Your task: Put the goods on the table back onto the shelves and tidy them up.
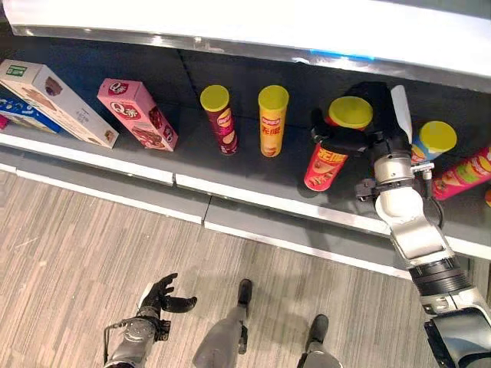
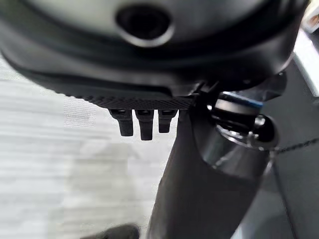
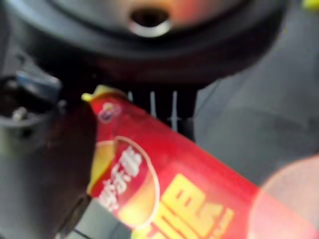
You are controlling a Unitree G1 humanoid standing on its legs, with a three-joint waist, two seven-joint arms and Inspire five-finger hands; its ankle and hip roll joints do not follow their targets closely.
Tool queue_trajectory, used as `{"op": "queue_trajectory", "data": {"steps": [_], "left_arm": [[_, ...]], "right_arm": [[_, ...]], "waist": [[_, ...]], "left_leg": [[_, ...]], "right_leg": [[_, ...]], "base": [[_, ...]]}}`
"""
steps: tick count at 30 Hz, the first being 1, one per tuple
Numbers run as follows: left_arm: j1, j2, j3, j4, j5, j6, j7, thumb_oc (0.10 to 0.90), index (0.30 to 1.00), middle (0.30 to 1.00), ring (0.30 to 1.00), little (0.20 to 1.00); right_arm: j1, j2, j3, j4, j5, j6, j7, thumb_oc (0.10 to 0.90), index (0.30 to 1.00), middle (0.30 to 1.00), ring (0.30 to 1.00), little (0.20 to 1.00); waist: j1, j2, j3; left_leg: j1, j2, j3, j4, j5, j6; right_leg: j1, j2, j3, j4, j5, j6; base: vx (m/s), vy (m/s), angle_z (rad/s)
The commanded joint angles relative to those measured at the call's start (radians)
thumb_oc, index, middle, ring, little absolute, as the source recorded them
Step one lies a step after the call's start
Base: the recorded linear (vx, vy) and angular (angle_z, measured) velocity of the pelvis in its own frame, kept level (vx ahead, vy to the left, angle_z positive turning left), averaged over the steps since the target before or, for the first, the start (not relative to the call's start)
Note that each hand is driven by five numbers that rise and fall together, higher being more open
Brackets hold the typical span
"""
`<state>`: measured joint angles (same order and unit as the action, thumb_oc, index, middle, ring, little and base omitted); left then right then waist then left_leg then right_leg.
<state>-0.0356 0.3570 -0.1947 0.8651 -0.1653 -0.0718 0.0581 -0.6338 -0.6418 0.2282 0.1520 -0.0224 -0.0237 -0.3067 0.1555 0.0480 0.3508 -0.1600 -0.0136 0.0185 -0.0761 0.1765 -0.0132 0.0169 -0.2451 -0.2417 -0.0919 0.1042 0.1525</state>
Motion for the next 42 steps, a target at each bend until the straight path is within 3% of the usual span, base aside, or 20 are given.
{"op": "queue_trajectory", "data": {"steps": [1, 18, 42], "left_arm": [[0.117, 0.001, -0.037, 0.039, 0.003, -0.008, 0.01, 0.8, 0.9, 0.9, 0.9, 0.9], [0.125, -0.002, -0.035, 0.024, -0.023, -0.022, 0.038, 0.8, 0.9, 0.9, 0.9, 0.9], [0.072, 0.028, -0.097, -0.048, -0.045, -0.067, 0.083, 0.8, 0.9, 0.9, 0.9, 0.9]], "right_arm": [[-0.137, -0.021, -0.043, -0.006, -0.036, -0.079, -0.045, 0.4, 0.3, 0.3, 0.3, 0.3], [-0.151, 0.01, -0.045, 0.14, -0.061, -0.053, -0.124, 0.4, 0.3, 0.3, 0.3, 0.3], [-0.324, -0.119, -0.121, 0.275, -0.152, -0.038, -0.38, 0.4, 0.3, 0.3, 0.3, 0.3]], "waist": [[-0.002, -0.013, -0.111], [0.015, 0.007, -0.087], [0.088, 0.064, -0.006]], "left_leg": [[0.005, 0.116, 0.013, 0.039, -0.123, -0.083], [-0.007, 0.111, 0.004, -0.004, -0.1, -0.092], [-0.152, 0.057, -0.047, 0.033, -0.093, -0.084]], "right_leg": [[-0.048, -0.011, 0.01, 0.062, -0.091, 0.03], [-0.068, -0.028, -0.031, 0.049, -0.064, 0.048], [-0.144, -0.074, -0.081, 0.045, -0.026, 0.071]], "base": [[0.03, -0.003, 0.0], [0.01, 0.0, -0.01], [0.0, 0.017, 0.06]]}}
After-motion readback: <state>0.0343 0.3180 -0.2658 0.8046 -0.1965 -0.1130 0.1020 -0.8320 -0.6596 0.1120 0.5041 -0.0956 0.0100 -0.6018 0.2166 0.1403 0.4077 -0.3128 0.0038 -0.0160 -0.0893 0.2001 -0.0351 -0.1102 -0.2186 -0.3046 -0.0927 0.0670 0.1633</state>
